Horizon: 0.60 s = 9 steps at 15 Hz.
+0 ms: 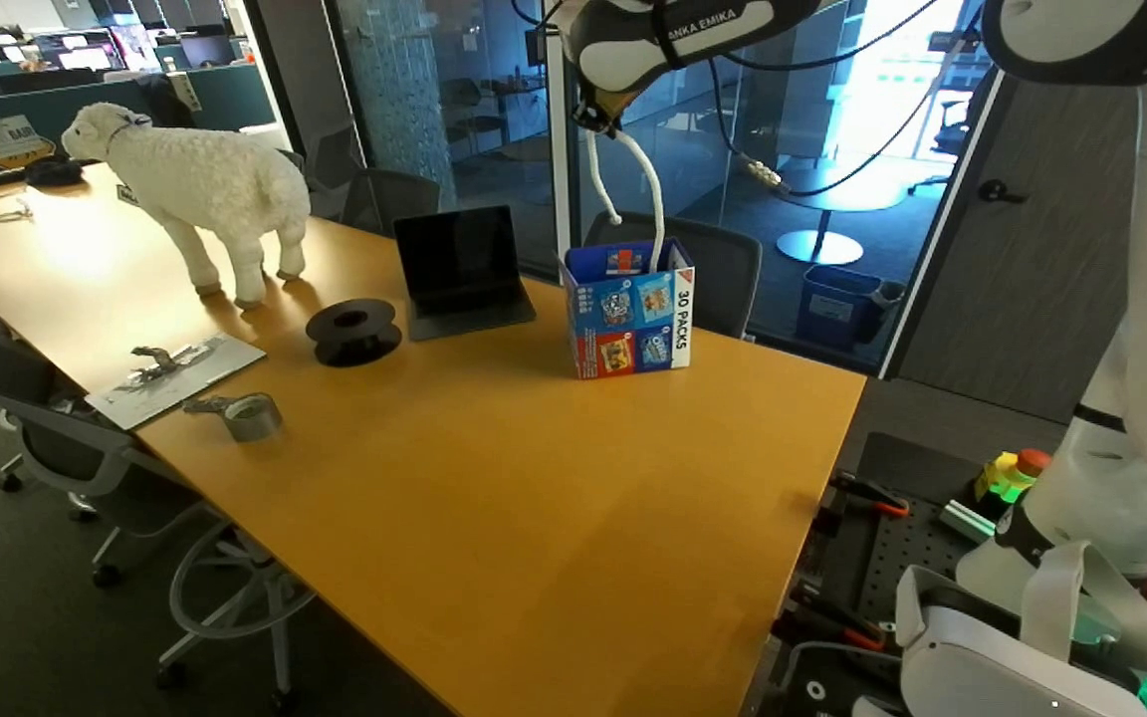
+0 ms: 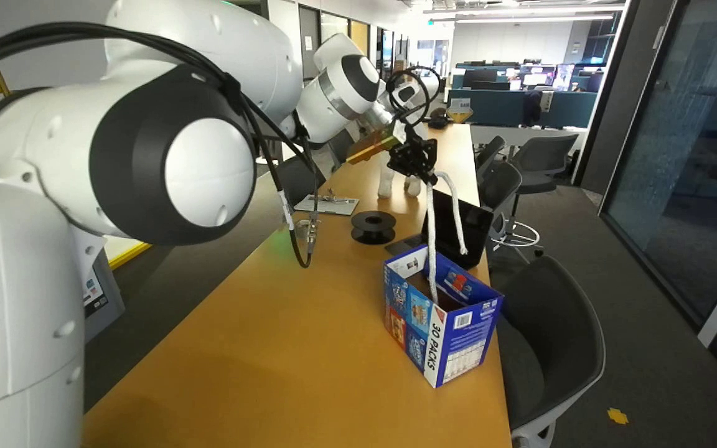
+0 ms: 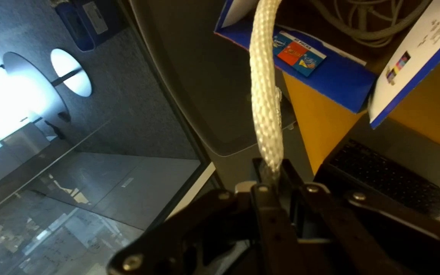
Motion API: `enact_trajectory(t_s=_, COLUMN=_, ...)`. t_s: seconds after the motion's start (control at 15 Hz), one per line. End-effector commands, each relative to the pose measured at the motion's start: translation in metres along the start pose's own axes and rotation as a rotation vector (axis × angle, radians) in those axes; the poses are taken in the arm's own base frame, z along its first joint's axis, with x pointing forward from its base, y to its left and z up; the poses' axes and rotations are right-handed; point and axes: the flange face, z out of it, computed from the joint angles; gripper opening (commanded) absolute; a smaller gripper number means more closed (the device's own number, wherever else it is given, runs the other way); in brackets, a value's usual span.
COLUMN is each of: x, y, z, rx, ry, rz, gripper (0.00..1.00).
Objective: Put the ropes inside the blue box.
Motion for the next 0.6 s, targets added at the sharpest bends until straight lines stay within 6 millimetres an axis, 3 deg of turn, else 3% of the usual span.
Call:
enact_trajectory(t_s=0.0, x=-0.003, y=0.006, z=0.01, rx=0.138, ry=0.023, rz=-0.047, gripper=0.08)
enact_trajectory(t_s=0.53, x=-0.014, y=0.01, z=0.037, rx=0.343, ry=0.001, rz=-0.168, gripper=0.08)
